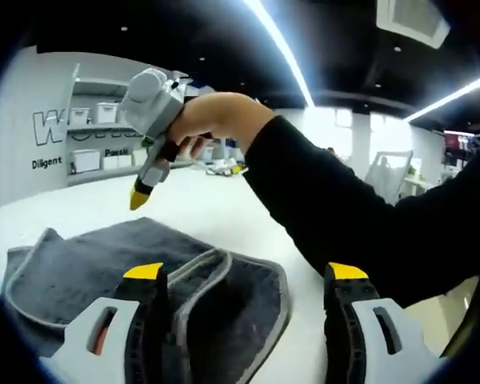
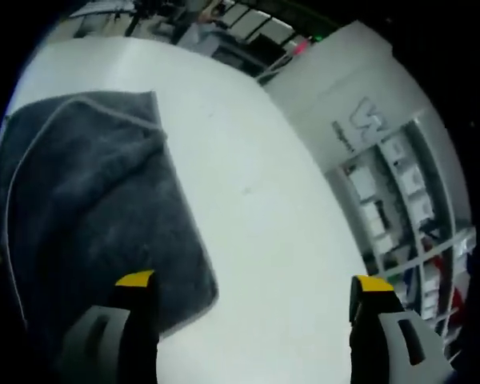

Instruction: Open the folded towel by lifting each exposed corner and separating the folded layers until the towel lies flat within the target outline without major curled edges

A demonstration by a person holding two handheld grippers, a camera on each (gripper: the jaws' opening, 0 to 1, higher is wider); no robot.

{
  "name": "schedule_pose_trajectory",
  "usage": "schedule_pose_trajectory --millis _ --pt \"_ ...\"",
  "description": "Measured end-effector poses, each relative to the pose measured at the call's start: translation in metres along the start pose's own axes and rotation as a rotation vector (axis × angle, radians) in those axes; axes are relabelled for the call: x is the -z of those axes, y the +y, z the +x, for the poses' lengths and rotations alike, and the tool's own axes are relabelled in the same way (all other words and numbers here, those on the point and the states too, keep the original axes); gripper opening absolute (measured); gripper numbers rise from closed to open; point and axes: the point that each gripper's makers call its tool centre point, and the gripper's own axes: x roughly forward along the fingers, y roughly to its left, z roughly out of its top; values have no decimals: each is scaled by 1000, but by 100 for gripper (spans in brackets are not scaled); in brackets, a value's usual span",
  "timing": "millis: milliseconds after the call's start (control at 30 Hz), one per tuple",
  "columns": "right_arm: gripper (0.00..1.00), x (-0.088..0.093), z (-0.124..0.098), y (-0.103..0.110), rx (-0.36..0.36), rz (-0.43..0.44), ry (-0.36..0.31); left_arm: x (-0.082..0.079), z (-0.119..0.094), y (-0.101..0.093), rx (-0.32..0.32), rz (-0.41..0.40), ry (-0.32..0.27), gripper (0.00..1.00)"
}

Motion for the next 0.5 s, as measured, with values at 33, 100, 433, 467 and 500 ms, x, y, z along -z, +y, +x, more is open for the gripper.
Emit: schedule_pose_trajectory --millis 33,100,433,467,500 --pt "100 -1 -3 -2 9 -4 -2 0 -1 3 -6 -1 0 83" --pt "100 -4 -8 -6 26 -1 -10 -2 -4 7 -13 -14 1 84" --pt "100 -26 -37 -11 89 -18 -77 -15 -25 17 -16 -55 -19 90" --pt "100 -27 -41 -10 99 -25 -72 -17 -27 17 -16 -55 -21 91" --pt "100 -27 -47 -12 122 -46 -60 -18 -28 18 -16 -56 -23 92"
